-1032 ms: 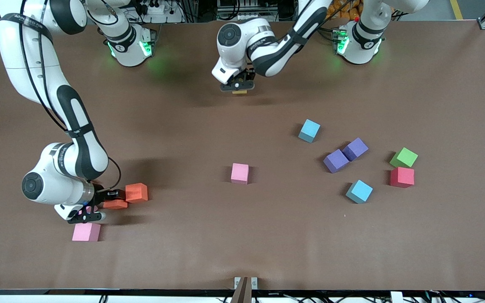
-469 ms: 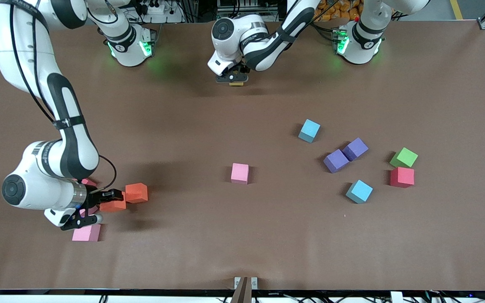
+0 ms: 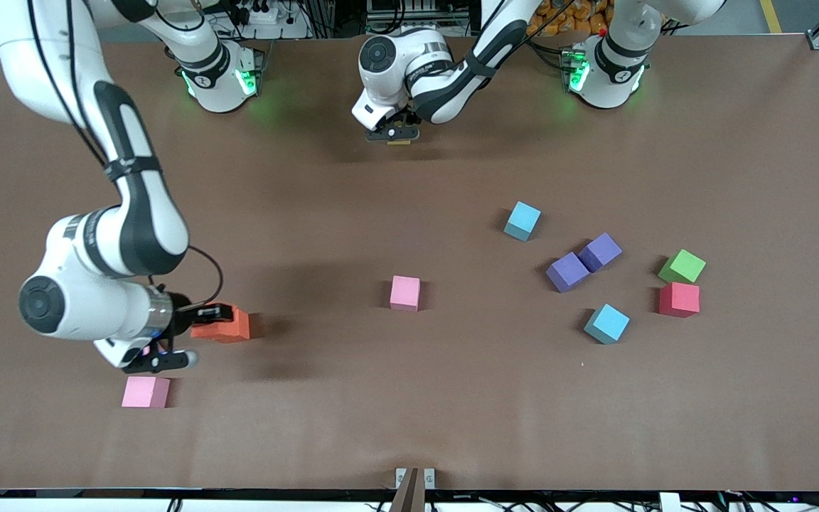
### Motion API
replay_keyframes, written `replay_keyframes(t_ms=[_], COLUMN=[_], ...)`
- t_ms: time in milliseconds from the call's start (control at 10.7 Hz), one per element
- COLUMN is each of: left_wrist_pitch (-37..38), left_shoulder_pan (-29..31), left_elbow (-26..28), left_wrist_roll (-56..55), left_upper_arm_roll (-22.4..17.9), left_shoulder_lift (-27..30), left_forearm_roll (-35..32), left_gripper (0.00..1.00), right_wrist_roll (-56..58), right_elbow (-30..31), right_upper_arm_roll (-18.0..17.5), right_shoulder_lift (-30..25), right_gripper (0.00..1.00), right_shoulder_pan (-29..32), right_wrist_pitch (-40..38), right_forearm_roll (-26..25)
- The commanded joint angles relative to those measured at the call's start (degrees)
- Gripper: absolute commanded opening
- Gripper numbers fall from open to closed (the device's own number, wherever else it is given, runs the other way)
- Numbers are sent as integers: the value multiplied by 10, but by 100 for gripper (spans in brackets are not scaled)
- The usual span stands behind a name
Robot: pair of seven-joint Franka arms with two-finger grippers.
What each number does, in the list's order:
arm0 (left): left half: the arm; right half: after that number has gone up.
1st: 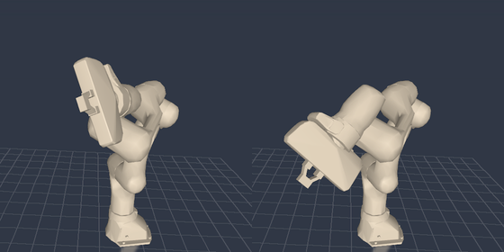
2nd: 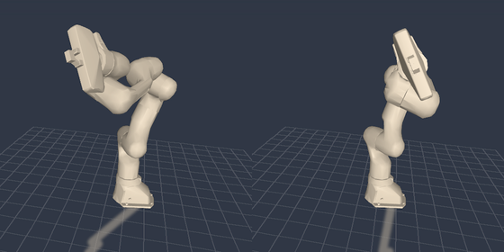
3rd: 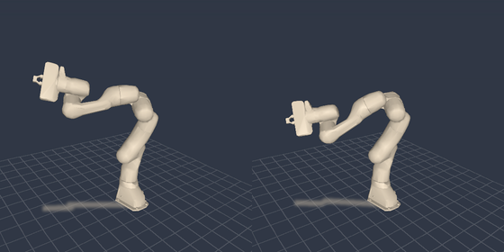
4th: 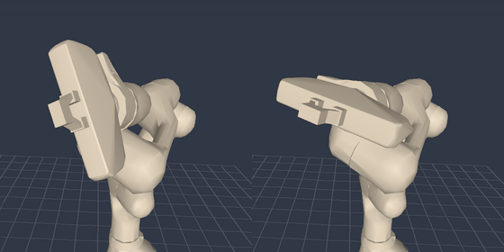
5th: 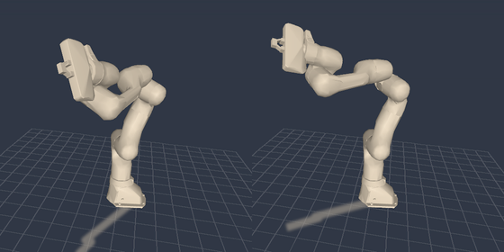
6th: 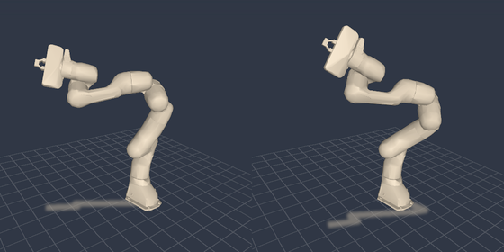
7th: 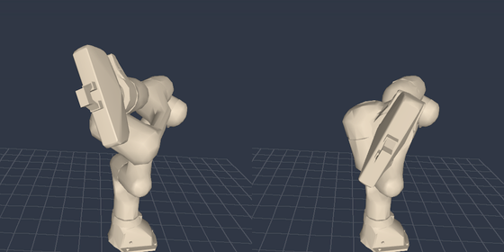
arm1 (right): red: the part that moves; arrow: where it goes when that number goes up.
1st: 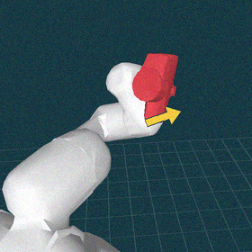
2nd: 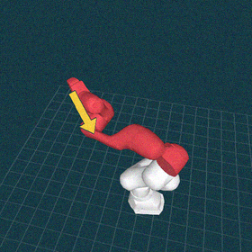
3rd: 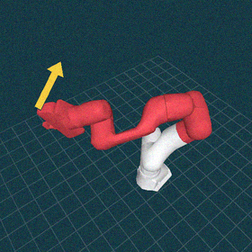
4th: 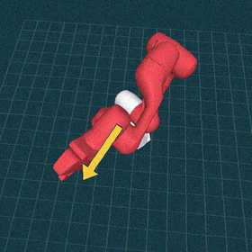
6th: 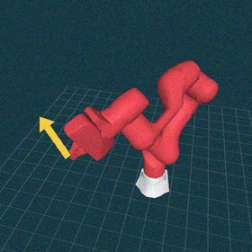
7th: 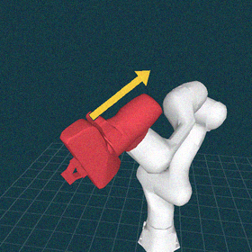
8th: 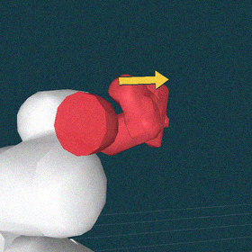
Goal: Form number 2 with 11 blocks
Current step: 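Carry the yellow cube to the table's middle and release it with the left gripper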
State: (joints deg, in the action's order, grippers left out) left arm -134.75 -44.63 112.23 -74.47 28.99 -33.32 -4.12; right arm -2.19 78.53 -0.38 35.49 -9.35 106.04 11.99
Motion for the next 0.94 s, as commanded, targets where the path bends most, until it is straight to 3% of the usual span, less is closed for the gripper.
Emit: replay_keyframes(t_ms=[0, 375, 657, 844], left_wrist_pitch=[-17, 17, 54, 75], left_shoulder_pan=[2, 20, 79, 149], left_elbow=[7, 31, 50, 50], left_wrist_roll=[-14, -29, -8, 56], left_upper_arm_roll=[-4, -3, -4, -6], left_shoulder_lift=[3, 82, 169, 215], left_forearm_roll=[8, 7, 6, 6], left_gripper=[100, 100, 100, 100], right_wrist_roll=[-50, -127, -134, -134], right_elbow=[49, 96, 204, 259], right_upper_arm_roll=[0, 3, 2, -1], right_shoulder_lift=[-44, -83, -137, -165], right_gripper=[26, 26, 26, 25], right_shoulder_pan=[-26, -75, -94, -106], right_wrist_pitch=[-3, 4, 71, 89], right_forearm_roll=[4, 7, 7, 7])
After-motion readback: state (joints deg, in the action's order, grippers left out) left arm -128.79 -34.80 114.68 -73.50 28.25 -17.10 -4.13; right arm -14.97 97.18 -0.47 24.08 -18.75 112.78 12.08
